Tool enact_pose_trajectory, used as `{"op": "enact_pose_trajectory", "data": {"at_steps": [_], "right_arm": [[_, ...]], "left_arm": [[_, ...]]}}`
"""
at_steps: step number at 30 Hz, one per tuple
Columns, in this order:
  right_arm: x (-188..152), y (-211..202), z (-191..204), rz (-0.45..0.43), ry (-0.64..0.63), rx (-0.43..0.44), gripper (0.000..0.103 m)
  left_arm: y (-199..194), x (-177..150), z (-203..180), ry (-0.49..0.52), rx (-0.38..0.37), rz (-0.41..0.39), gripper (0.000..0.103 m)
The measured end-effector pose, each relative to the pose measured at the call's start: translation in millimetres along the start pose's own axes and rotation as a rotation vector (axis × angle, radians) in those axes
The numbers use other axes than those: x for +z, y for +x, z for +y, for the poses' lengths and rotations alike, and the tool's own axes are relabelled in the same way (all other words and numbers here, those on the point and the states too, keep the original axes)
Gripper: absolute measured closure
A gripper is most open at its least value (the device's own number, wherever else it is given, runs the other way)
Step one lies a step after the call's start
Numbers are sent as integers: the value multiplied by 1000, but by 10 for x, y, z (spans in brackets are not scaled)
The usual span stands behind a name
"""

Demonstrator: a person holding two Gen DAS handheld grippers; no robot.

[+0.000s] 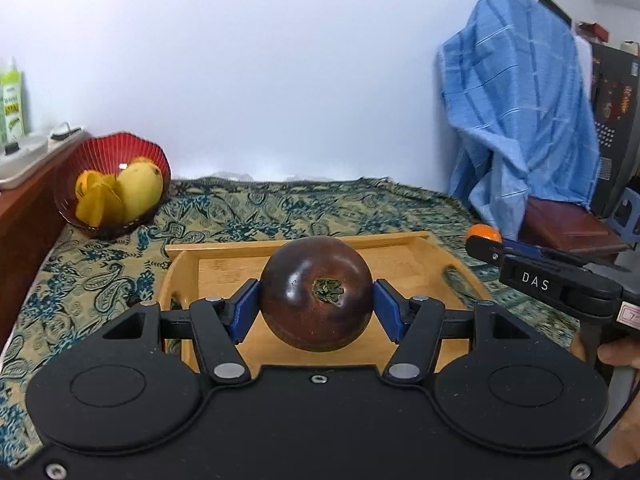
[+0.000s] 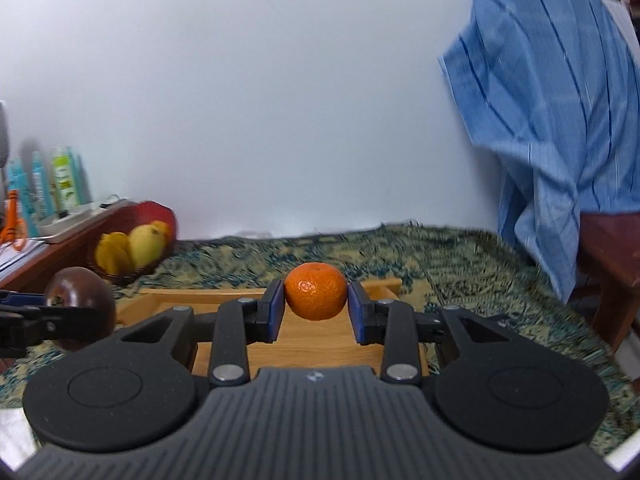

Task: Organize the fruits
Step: 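Carry the dark tomato and mandarin over the bamboo tray with both grippers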

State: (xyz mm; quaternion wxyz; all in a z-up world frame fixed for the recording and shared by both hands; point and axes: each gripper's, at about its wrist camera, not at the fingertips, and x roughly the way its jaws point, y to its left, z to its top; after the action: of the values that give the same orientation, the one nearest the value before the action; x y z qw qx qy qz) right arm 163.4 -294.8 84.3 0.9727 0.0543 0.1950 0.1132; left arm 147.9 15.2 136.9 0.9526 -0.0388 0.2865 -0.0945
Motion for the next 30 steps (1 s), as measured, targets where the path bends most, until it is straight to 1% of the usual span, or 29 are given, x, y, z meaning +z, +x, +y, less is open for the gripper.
{"op": "enact_pose_trajectory", "data": {"at_steps": [3,8,11,15,18,22,26,30], "right_arm": [[13,279,-62,41,5,-15,65],[102,663,-114,96,-5,7,65],[127,928,-180,148,20,3,65],[113,1215,-255,218,53,7,65],[86,1359,-258,243,38,-6,65],[73,1481,-282,272,49,-15,65],[68,1571,-313,302,61,-23,65],[61,1613,-317,321,54,-7,64]], "left_arm": [[311,72,62,-2,22,32,44],[839,180,191,-23,46,81,44],[1113,229,252,-35,68,122,44],[1421,258,332,-76,90,174,44],[1572,254,376,-101,108,199,44],[1705,249,423,-129,118,217,44],[1775,240,419,-113,130,224,44],[1805,256,418,-116,130,222,44]]}}
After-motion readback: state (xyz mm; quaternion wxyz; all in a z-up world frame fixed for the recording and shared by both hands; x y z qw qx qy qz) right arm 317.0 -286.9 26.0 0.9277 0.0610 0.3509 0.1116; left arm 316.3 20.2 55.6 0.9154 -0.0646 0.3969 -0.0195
